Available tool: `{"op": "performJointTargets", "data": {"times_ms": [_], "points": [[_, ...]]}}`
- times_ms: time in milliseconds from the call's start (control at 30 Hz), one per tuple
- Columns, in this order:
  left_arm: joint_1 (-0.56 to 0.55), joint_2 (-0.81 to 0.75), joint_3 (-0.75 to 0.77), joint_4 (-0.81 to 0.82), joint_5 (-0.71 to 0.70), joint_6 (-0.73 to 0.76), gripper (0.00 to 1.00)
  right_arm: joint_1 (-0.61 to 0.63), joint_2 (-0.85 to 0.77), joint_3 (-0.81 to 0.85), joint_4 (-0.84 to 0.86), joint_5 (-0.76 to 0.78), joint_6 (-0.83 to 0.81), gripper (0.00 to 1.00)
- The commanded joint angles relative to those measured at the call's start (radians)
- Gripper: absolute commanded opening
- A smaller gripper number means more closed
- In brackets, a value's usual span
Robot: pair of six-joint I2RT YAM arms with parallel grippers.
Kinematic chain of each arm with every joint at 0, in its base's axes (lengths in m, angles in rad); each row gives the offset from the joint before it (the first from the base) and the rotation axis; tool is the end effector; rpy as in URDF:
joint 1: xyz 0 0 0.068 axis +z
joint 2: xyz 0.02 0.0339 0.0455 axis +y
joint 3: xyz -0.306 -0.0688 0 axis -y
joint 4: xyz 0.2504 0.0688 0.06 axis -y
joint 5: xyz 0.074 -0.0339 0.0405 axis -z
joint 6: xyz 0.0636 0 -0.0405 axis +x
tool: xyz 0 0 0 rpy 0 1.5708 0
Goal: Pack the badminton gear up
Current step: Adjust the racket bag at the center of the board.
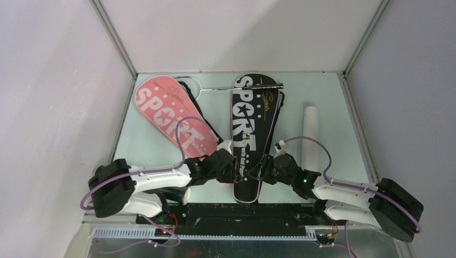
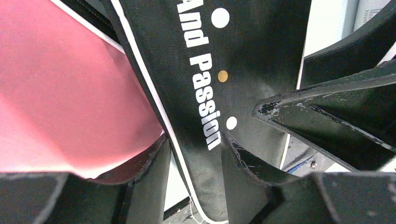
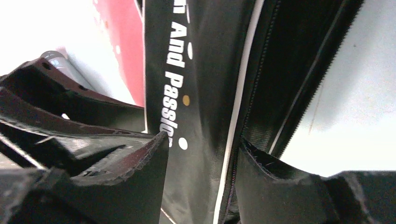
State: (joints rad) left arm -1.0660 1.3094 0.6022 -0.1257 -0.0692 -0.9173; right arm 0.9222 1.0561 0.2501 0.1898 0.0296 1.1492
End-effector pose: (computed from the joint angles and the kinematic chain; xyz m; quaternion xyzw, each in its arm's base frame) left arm 0.1309 -0.2278 0.1903 0.0568 0.9305 -0.2840 0.2243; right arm 0.1213 0.1569 0.1612 0.1073 0.8817 0.3884 0.2455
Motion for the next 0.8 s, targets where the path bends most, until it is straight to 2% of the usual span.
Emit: {"op": "performJointTargets", "data": {"times_ms": [0,167,300,367,467,600,667,767], "points": [[-0.025,0.040,0.033,0.071,0.031,-0.015,0.46,0.021,-0.007,0.002,0.114,0.020,0.027,0.50],[-0.040,0.073,0.060,0.094,0.042,-0.013,0.46,0.040,-0.018,-0.050,0.237,0.034,0.065,0.44],[-0.054,0.073,0.074,0.088,0.036,-0.007,0.47,0.050,-0.038,-0.057,0.189,0.073,0.060,0.46],[-0.055,0.057,0.076,0.072,0.020,-0.006,0.48,0.051,-0.079,-0.046,0.117,0.089,0.051,0.54],[-0.053,0.005,0.087,0.026,-0.037,0.004,0.55,0.051,-0.166,-0.006,-0.104,0.124,0.016,0.65],[-0.032,-0.063,0.155,-0.129,-0.156,0.032,0.58,0.048,-0.307,0.102,-0.427,0.217,-0.056,0.67],[0.010,-0.104,0.187,-0.213,-0.229,0.032,0.61,0.039,-0.372,0.132,-0.539,0.273,-0.078,0.65],[0.090,-0.163,0.199,-0.216,-0.303,0.028,0.66,0.006,-0.451,0.153,-0.610,0.318,-0.146,0.62]]}}
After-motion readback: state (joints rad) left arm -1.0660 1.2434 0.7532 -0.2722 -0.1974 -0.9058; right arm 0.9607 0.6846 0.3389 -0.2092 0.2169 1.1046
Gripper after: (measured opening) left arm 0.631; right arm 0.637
